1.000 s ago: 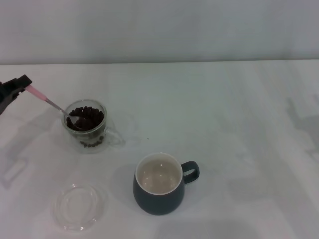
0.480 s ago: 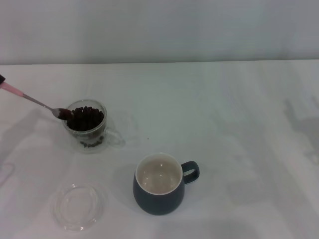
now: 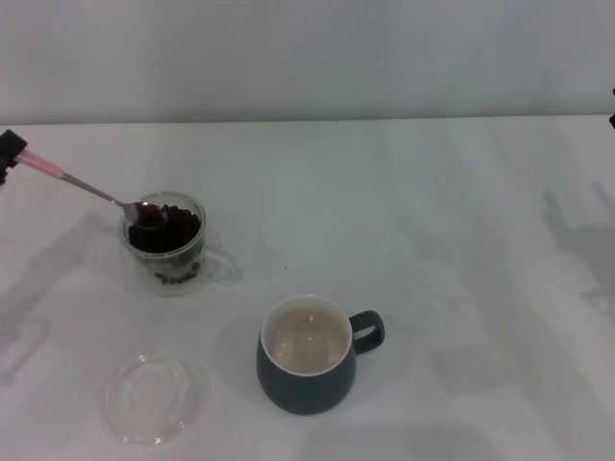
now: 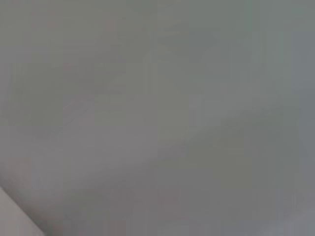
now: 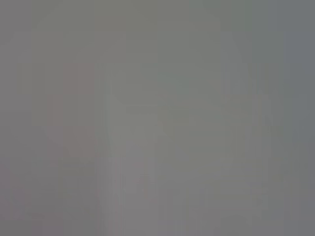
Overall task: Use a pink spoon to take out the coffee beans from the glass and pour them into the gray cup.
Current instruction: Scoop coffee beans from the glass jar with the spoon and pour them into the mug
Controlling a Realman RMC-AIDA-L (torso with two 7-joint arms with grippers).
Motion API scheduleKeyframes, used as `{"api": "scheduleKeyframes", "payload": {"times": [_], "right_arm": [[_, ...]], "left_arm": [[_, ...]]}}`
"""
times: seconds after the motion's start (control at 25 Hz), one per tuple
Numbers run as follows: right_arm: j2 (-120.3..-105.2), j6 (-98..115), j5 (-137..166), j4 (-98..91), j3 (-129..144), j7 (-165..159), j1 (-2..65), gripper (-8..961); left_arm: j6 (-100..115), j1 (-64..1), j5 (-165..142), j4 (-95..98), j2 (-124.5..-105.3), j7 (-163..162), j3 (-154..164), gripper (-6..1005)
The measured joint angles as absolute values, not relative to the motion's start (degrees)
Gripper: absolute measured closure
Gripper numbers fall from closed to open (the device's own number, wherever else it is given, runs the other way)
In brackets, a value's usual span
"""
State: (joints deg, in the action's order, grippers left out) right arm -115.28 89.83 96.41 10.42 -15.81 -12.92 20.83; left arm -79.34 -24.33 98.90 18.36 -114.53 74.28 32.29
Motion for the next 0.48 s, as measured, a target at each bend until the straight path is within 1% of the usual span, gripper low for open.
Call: {"api": "scheduleKeyframes", "payload": {"times": [0.16, 0.24, 0.36, 0.48], "right_arm": [[-115.31, 89.83, 96.42, 10.89, -15.81, -12.92, 20.93, 159], [-115.31, 89.83, 96.42, 10.9, -15.82, -12.92, 21.01, 159], [-115.31, 89.84, 96.42, 10.97, -15.82, -12.92, 21.12, 160], [-115.31, 89.84, 96.42, 11.08, -15.82, -12.92, 21.25, 160]], "left_arm": [[-81.78, -24.47, 98.83, 17.49, -115.1, 74.13, 32.35, 864], [-82.6, -24.49, 98.68, 17.45, -115.75, 74.19, 32.36, 864], [-83.4, -24.63, 98.12, 17.81, -117.38, 74.52, 32.47, 864], [-84.08, -24.99, 97.04, 17.7, -118.11, 75.02, 32.57, 864]]}}
